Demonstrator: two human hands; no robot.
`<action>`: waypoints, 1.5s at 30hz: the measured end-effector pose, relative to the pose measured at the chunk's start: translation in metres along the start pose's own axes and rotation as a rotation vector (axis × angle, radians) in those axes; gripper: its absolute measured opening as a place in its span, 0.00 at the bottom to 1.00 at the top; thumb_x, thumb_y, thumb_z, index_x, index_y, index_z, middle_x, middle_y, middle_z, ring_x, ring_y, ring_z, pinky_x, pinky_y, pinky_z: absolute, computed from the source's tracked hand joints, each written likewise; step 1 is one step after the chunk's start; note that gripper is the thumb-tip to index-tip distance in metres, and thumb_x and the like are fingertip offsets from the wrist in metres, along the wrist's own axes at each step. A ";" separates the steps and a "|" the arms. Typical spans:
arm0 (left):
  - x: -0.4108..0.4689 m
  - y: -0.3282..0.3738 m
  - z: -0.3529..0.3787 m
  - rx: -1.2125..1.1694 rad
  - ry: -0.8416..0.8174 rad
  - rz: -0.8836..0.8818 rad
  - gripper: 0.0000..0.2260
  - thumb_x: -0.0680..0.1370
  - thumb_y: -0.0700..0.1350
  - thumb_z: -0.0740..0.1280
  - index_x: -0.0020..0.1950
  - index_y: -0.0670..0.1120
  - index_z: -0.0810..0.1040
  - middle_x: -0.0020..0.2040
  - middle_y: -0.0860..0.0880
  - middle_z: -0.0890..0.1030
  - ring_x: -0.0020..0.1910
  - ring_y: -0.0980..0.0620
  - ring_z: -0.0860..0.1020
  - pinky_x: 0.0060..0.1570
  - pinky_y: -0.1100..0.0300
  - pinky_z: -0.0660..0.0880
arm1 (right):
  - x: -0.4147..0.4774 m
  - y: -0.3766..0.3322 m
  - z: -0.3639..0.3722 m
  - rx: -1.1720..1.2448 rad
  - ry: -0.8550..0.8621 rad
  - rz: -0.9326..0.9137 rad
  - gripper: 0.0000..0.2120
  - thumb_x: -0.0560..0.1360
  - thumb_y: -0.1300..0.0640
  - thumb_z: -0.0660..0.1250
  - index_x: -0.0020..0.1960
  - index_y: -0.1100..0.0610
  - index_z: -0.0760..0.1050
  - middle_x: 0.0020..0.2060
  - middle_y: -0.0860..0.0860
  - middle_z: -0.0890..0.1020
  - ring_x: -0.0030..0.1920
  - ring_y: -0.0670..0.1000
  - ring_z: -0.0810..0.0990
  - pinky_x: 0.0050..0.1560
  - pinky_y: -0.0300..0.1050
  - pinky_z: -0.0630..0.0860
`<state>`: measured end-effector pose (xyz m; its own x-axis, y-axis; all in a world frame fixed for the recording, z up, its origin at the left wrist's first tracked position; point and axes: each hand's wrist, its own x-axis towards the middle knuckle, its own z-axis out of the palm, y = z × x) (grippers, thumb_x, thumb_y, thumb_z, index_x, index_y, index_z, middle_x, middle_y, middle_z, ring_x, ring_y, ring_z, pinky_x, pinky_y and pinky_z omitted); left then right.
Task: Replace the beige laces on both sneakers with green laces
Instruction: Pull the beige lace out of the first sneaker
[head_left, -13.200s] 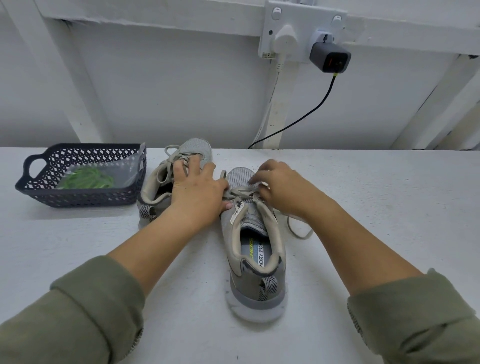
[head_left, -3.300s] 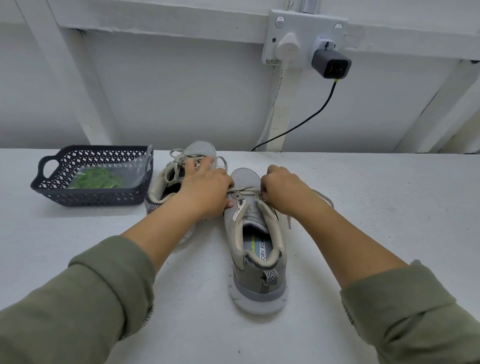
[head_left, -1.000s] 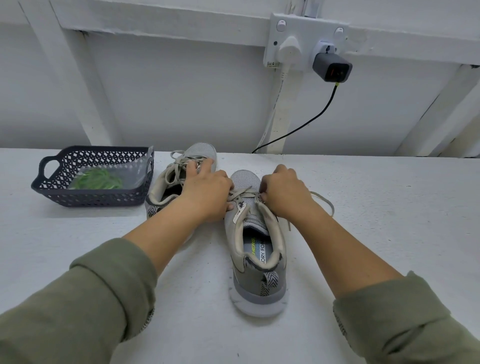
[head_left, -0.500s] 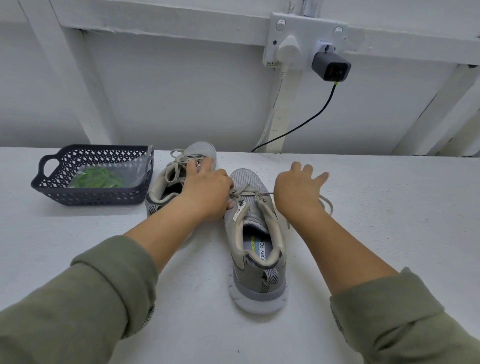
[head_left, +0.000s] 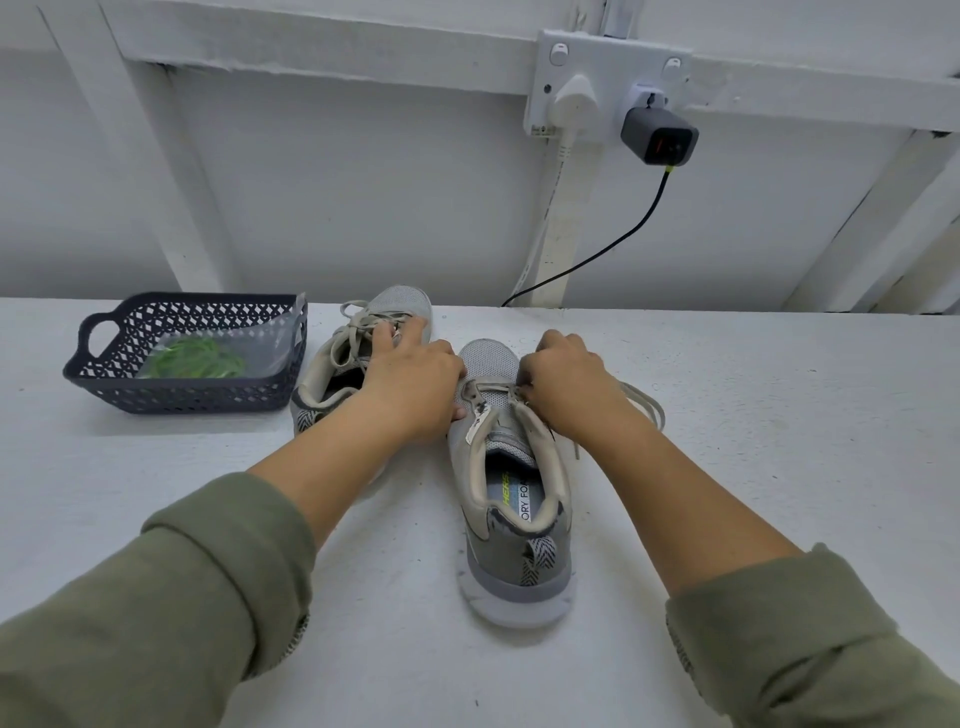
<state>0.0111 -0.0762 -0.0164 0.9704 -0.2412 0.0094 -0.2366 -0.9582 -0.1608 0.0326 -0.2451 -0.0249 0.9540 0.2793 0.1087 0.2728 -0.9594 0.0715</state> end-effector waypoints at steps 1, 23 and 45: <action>0.000 0.000 0.000 -0.001 0.000 0.002 0.22 0.77 0.62 0.62 0.69 0.56 0.71 0.69 0.55 0.71 0.73 0.43 0.56 0.66 0.43 0.55 | 0.000 0.002 0.000 -0.014 -0.019 0.018 0.11 0.77 0.61 0.63 0.58 0.58 0.78 0.56 0.56 0.73 0.58 0.58 0.70 0.57 0.52 0.70; 0.007 0.001 0.000 -0.297 0.149 -0.005 0.19 0.79 0.55 0.62 0.70 0.54 0.69 0.69 0.54 0.71 0.71 0.49 0.60 0.65 0.46 0.56 | -0.002 0.009 -0.010 0.129 0.028 0.022 0.06 0.81 0.61 0.56 0.56 0.56 0.70 0.50 0.53 0.77 0.48 0.57 0.76 0.52 0.52 0.65; -0.013 0.019 -0.016 -1.268 0.522 0.325 0.07 0.78 0.39 0.67 0.51 0.46 0.83 0.45 0.52 0.85 0.48 0.58 0.82 0.54 0.63 0.77 | 0.006 0.015 -0.033 0.487 0.441 -0.298 0.11 0.74 0.58 0.64 0.49 0.60 0.83 0.38 0.53 0.81 0.38 0.56 0.79 0.38 0.46 0.76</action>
<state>-0.0067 -0.0937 -0.0035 0.8018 -0.2358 0.5491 -0.5968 -0.2681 0.7563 0.0387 -0.2563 0.0092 0.7193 0.4232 0.5510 0.6365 -0.7193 -0.2785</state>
